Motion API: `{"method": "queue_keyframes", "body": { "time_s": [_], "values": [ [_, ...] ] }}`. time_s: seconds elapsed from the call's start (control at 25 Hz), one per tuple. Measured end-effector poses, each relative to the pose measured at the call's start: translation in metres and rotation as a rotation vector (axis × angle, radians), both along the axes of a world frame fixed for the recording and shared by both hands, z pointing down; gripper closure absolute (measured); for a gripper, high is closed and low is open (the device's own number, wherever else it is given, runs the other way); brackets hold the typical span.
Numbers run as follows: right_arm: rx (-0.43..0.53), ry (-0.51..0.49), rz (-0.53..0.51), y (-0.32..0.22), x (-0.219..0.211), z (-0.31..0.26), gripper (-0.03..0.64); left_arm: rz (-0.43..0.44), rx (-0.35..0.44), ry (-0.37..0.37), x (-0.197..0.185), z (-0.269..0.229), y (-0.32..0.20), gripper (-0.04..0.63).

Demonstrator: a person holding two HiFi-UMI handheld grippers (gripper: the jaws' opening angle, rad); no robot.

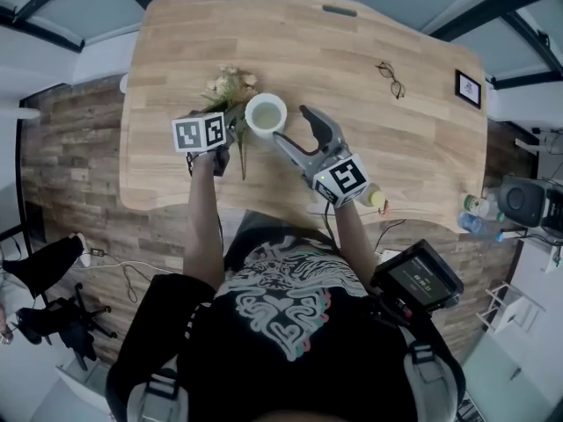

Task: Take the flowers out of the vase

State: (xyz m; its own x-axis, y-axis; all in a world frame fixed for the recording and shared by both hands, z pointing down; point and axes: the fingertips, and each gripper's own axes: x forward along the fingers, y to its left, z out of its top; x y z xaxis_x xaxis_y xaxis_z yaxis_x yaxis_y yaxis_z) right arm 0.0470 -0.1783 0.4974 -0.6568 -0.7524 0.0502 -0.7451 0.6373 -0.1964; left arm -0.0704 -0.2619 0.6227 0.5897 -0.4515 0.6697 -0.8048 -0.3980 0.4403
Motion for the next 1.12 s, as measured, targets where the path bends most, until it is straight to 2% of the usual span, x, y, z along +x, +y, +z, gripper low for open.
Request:
{"method": "queue_keyframes", "body": {
  "time_s": [0.32,0.44,0.48,0.56,0.64,0.76,0.84,1.0,1.12],
  "values": [
    [-0.009,0.007,-0.009,0.004,0.004,-0.003,0.298,-0.055,0.066,0.013,-0.010,-0.020,0.002,0.448],
    [-0.008,0.012,-0.027,0.011,0.005,-0.008,0.299,-0.078,0.127,0.002,-0.013,-0.036,0.006,0.449],
    [-0.004,0.013,-0.037,0.013,0.004,-0.010,0.300,-0.088,0.158,0.004,-0.015,-0.043,0.008,0.472],
    [0.009,0.013,-0.051,0.017,0.003,-0.017,0.302,-0.104,0.220,0.012,-0.022,-0.058,0.011,0.602],
    [0.033,0.014,-0.050,0.020,0.003,-0.027,0.306,-0.120,0.270,0.024,-0.028,-0.073,0.015,0.606],
    [0.074,0.035,-0.034,0.025,0.004,-0.041,0.459,-0.177,0.332,0.039,-0.041,-0.096,0.023,0.606],
    [0.088,0.072,-0.007,0.028,0.005,-0.045,0.617,-0.193,0.367,0.059,-0.043,-0.112,0.032,0.606],
    [0.050,0.072,0.077,0.031,0.009,-0.051,0.618,-0.135,0.473,0.065,-0.034,-0.144,0.056,0.606],
    [0.057,0.087,0.125,0.031,0.003,-0.062,0.617,-0.098,0.554,0.014,-0.032,-0.163,0.069,0.606]
  ]
}}
